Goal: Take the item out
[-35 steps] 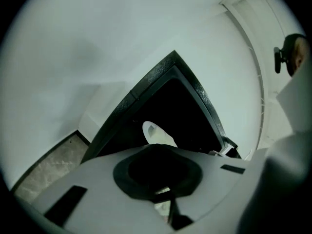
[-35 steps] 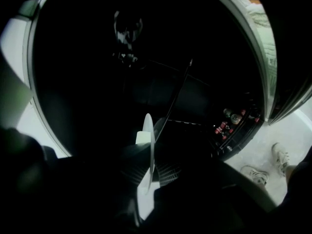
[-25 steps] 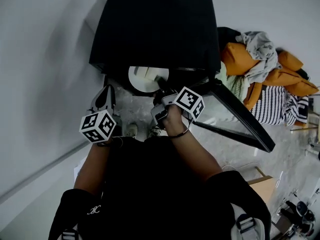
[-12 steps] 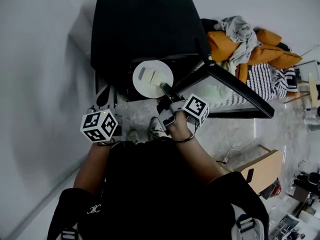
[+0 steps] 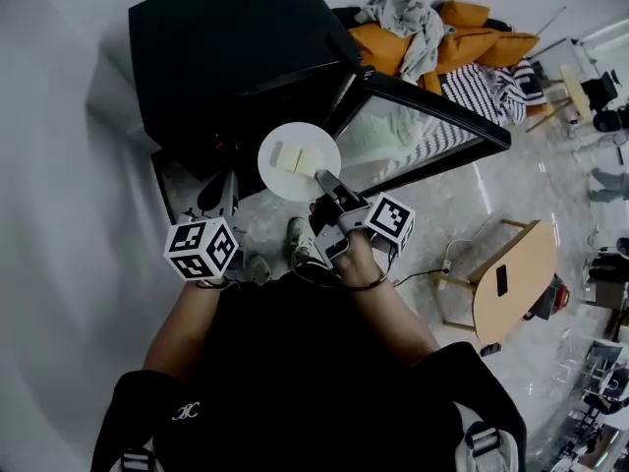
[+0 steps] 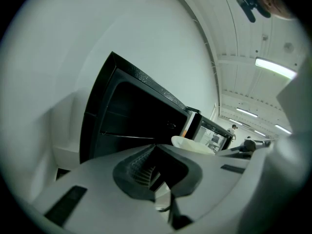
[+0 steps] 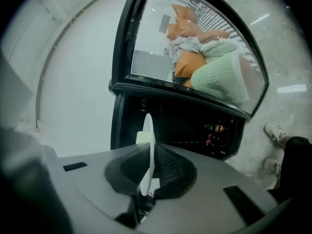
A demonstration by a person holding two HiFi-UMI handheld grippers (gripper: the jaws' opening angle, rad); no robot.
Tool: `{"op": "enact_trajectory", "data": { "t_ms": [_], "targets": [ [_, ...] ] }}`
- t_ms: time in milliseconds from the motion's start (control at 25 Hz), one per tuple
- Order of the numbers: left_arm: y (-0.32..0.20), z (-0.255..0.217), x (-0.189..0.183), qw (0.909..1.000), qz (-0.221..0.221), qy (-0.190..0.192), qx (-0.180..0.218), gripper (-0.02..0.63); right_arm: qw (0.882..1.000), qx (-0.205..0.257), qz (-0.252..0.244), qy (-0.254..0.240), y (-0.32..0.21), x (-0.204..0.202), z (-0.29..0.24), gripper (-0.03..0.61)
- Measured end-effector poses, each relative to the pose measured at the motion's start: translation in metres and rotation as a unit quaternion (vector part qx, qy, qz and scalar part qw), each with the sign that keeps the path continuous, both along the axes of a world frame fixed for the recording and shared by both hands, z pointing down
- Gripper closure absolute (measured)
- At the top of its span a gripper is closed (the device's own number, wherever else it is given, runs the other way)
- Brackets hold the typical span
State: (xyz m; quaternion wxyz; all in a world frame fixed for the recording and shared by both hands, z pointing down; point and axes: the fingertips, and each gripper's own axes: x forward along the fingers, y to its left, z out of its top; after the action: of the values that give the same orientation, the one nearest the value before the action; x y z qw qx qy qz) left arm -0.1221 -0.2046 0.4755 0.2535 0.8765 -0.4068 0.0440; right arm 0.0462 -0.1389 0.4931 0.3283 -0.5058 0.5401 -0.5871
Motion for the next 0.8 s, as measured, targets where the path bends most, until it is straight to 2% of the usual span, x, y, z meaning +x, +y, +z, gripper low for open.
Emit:
{"op": "enact_trajectory", "data": {
  "t_ms": [240, 800],
  "targets": [
    [-0.007, 0.01, 0.016, 0.9998, 0.021, -0.001, 0.003, 0.606, 1.0, 0.004, 0.009, 0.02, 0.002, 0.009, 0.01, 0.552],
    [-0.003, 0.011, 0.006, 0.9999, 0.012, -0.004, 0.007, 0.606, 0.999, 0.025, 0.001, 0.025, -0.001, 0.004, 0.001, 0.552]
  ]
}}
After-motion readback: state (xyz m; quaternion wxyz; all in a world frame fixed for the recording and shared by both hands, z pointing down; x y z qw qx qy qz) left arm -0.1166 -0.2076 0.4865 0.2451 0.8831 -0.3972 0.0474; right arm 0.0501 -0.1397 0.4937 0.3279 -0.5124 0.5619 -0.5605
